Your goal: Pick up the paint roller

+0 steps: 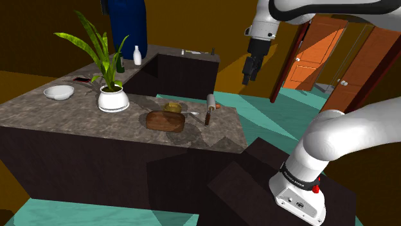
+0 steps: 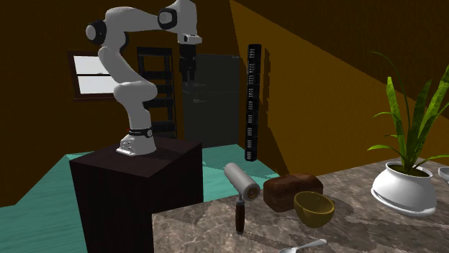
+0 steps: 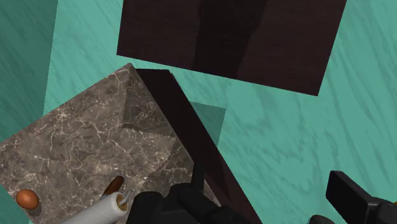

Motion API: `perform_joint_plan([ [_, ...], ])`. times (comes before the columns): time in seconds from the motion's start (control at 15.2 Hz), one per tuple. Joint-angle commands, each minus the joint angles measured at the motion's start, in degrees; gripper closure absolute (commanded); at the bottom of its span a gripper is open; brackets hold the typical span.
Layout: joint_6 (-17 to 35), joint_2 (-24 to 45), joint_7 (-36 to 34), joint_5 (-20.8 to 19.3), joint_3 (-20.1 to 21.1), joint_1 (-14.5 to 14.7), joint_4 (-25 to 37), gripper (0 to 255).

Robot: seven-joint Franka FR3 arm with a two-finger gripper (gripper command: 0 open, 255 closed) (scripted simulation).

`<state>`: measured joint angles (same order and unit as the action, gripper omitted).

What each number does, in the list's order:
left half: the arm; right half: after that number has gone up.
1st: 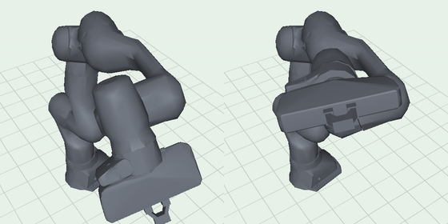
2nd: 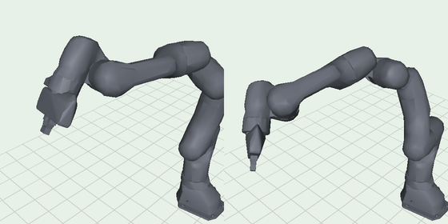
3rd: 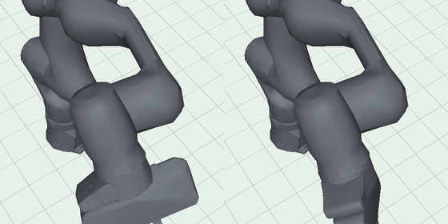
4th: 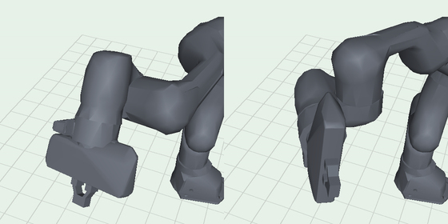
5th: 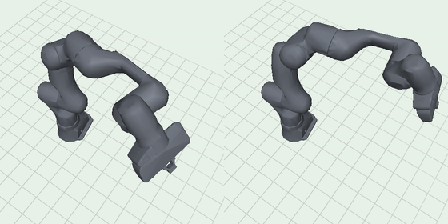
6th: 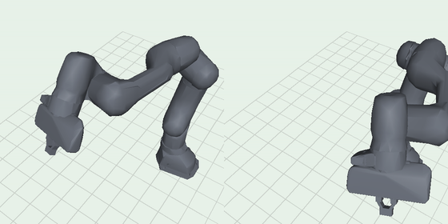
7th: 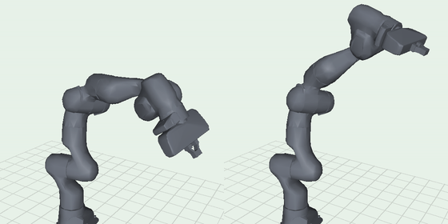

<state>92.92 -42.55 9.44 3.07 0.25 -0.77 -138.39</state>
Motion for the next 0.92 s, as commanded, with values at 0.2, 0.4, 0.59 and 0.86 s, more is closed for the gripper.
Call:
perform_joint_plan([
  [0.2, 5.3, 5.7, -2.6, -0.5, 0.8, -1.2, 0.2, 0],
  [0.4, 10.3, 11.7, -5.4, -1.1, 1.4, -2.4, 1.2, 0],
  [0.59, 14.7, 17.9, -8.2, -2.0, 1.8, -3.6, 2.8, 0],
  [0.86, 19.8, 26.4, -12.1, -3.5, 2.1, -5.2, 6.0, 0],
])
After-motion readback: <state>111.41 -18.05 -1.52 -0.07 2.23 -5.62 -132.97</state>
